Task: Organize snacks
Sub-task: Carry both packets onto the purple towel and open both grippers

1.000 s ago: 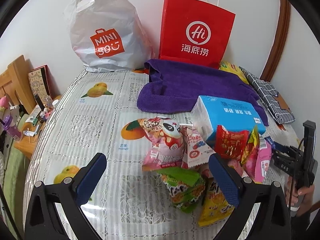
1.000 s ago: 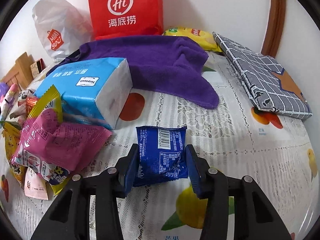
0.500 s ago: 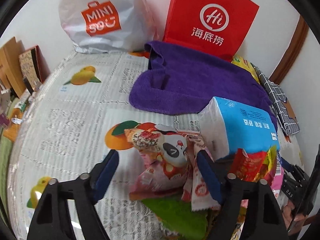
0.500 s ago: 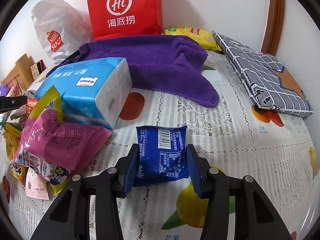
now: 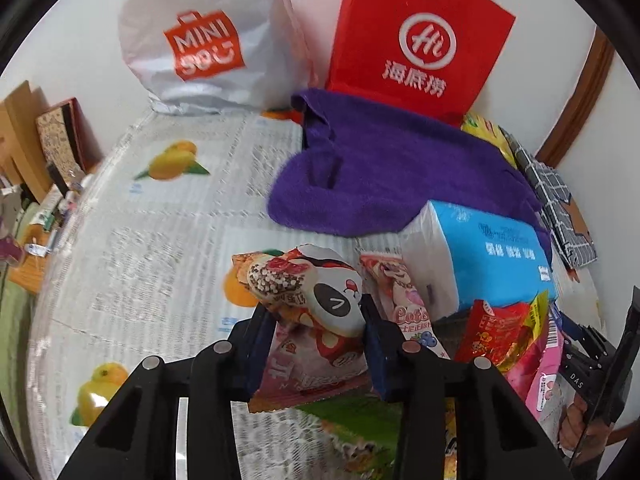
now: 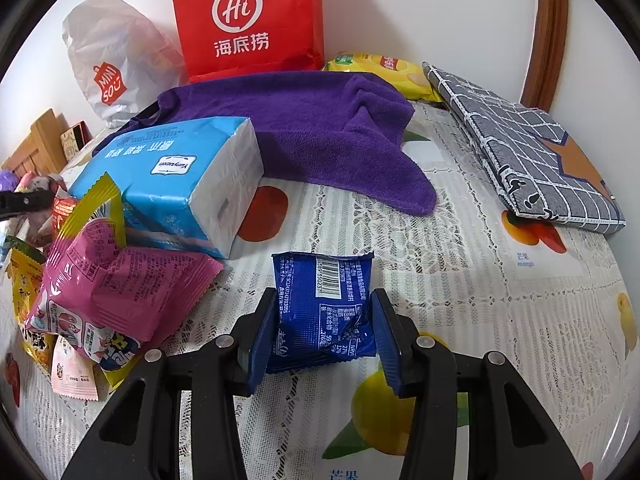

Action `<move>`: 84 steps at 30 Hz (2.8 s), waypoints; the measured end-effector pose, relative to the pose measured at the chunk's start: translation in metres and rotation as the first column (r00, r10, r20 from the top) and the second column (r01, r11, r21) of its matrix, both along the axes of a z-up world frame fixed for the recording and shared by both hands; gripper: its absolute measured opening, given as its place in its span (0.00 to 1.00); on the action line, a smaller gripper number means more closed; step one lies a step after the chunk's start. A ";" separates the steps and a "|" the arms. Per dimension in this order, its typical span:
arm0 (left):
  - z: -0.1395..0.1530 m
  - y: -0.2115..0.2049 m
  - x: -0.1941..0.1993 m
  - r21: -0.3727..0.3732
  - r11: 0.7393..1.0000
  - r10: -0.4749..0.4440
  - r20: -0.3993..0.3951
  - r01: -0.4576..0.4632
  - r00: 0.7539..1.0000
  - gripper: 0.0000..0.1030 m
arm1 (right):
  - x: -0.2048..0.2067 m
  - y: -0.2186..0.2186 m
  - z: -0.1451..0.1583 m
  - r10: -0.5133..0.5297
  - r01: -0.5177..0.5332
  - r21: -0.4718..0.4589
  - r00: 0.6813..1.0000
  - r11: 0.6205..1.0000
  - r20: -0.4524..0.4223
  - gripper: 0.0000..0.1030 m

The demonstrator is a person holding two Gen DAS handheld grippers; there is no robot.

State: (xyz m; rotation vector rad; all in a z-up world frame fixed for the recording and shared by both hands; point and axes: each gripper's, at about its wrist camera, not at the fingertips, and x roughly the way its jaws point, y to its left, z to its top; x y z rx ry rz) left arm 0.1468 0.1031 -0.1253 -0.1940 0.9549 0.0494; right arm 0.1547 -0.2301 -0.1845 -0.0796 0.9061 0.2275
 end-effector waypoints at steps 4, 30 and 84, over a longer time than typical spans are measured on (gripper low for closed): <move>0.015 0.009 -0.007 -0.006 1.000 0.017 0.014 -0.017 1.000 0.38 | -0.003 -0.002 0.003 -0.008 0.008 0.001 1.000 1.000 0.009 0.43; 0.085 -0.045 0.014 -0.010 0.986 -0.167 0.095 0.169 0.981 0.38 | 0.010 0.033 0.109 -0.038 0.026 0.085 0.988 0.996 0.150 0.42; 0.019 -0.027 0.223 -0.046 0.993 -0.109 -0.089 0.106 0.990 0.38 | 0.238 0.058 0.057 -0.032 0.033 0.036 0.999 0.999 -0.028 0.43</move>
